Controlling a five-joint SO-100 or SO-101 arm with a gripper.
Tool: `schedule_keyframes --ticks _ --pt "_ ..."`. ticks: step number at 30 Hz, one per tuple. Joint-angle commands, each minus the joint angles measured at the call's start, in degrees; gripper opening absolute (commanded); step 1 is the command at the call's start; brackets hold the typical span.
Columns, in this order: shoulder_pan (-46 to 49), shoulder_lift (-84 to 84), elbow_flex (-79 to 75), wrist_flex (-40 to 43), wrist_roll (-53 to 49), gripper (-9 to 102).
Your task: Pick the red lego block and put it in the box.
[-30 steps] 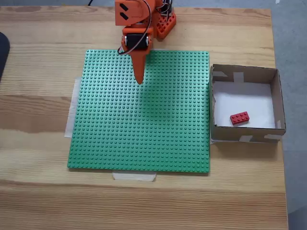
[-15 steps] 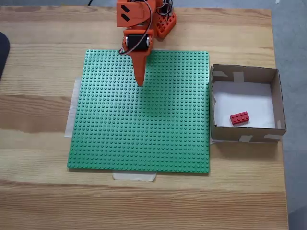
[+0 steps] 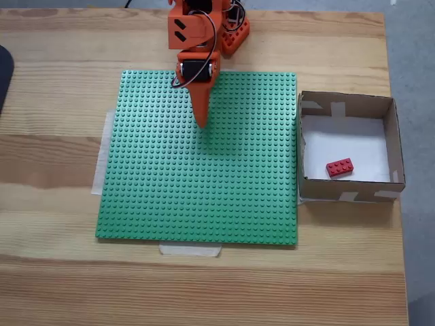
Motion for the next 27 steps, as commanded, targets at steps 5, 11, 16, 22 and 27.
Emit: schedule_keyframes --ticks 5,11,16,22,27 --pt "0.26 0.35 3.25 -1.49 -0.35 -1" --pt "-0.18 0.35 4.39 -1.58 1.85 -1" --pt "0.09 0.35 5.19 -2.11 1.49 -1" --pt "0.09 0.35 5.71 -2.11 0.70 -1" --pt "0.09 0.35 6.24 -2.11 0.53 -1"
